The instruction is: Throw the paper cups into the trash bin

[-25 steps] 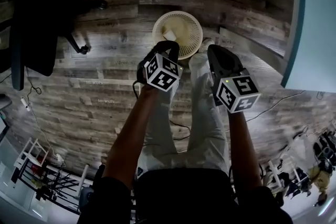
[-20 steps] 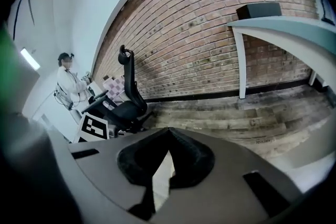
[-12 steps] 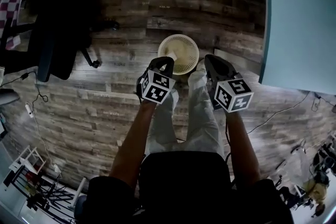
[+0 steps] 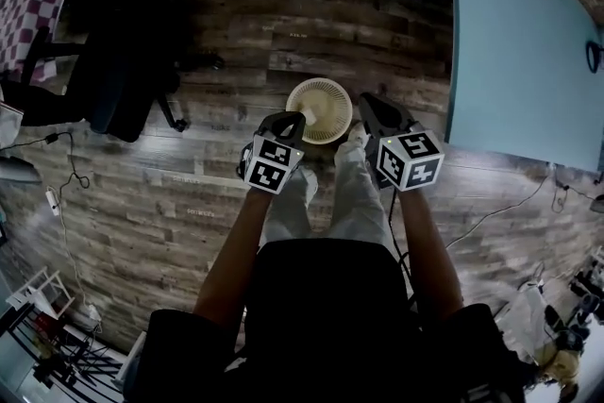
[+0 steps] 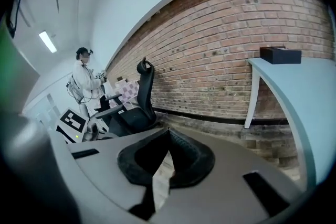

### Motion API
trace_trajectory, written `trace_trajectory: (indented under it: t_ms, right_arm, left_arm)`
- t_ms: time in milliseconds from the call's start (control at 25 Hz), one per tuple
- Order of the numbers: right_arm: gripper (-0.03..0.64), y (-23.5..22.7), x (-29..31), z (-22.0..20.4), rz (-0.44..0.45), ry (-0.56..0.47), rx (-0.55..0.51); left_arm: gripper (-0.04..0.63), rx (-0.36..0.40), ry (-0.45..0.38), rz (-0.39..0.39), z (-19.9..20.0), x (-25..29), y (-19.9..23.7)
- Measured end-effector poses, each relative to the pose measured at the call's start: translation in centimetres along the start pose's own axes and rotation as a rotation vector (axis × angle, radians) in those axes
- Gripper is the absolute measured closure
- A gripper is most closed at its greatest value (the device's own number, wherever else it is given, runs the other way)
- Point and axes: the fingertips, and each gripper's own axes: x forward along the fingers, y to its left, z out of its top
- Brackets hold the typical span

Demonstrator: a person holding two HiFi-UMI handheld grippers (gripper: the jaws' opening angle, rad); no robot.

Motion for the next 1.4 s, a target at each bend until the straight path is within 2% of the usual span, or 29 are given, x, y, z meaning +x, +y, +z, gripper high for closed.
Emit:
trace_trajectory:
  t_ms: [200, 360, 640, 840, 1160, 1400]
  right_arm:
    - [0.612, 2.0, -1.6, 1.8, 0.012, -0.028, -0.024]
    - [0.612, 3.0, -2.2, 2.7, 0.012, -0.052, -0.023]
    - [0.612, 5.3, -3.0, 4.5, 0.023, -0.088, -0.051]
    - [0.612, 5.7, -3.8, 5.3, 0.014, -0.089, -0.083]
    - [0.612, 7.9, -4.4, 6.5, 0.013, -0.113, -0.103]
    - [0.612, 10.0, -5.6, 9.1, 0.048, -0.192, -0.157]
  left_arm:
    - [0.586, -0.044, -0.037, 0.013, 0.5, -3.7, 0.4]
    - [0.586, -0.019, -0.068, 0.015, 1.1, -5.8, 0.6]
    - [0.586, -0.032, -0.128, 0.036, 1.6, -9.2, 1.2]
    - [0.586, -0.089, -0.214, 0.010, 3.0, -10.8, 0.7]
    - [0.586, -0.077, -0.311, 0.007, 5.8, -13.5, 0.9]
    - [0.586, -0.033, -0.422, 0.017, 9.9, -15.6, 0.4]
